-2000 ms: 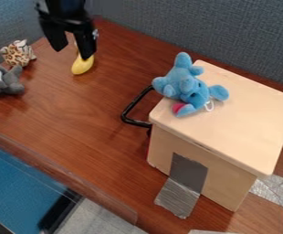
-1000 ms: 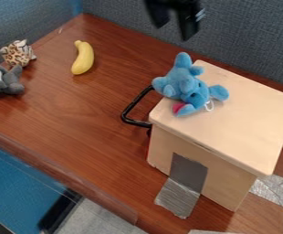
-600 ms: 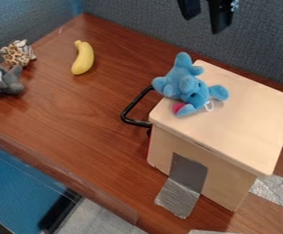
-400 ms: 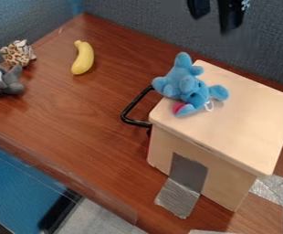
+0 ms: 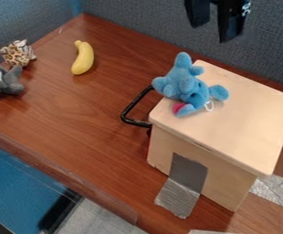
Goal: Moved the blue elephant to the left side of the table
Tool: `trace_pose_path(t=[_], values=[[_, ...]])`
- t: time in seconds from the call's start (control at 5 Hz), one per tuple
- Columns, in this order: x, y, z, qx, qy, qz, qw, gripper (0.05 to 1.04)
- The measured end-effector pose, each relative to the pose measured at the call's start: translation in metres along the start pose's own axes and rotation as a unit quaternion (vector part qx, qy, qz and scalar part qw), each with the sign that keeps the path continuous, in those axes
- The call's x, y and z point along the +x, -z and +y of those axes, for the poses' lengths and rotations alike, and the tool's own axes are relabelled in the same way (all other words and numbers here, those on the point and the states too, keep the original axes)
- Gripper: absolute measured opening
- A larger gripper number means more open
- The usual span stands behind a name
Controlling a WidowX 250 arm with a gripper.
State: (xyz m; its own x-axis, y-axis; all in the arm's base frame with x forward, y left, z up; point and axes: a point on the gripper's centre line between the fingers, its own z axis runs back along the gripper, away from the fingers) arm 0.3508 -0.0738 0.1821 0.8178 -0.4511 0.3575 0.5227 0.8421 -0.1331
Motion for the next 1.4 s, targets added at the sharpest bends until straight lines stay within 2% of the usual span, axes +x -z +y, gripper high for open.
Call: trace_pose_path(t=[0.4,0.6,1.0,1.2,1.4], values=[[-0.011,0.011,-0.002,-0.023,0.003,0.050,0.9985,0.999],[-0.020,0.016,0.001,-0.017,0.001,0.067,0.9976,0.999],[-0.049,0.010,-0.005,0.062,0.013,0.060,0.9962,0.999],[-0.055,0.018,-0.006,0.092,0.004,0.028,0.9953,0.997],[-0.045,0.039,-0.007,0.085,-0.002,0.005,0.9964,1.000]])
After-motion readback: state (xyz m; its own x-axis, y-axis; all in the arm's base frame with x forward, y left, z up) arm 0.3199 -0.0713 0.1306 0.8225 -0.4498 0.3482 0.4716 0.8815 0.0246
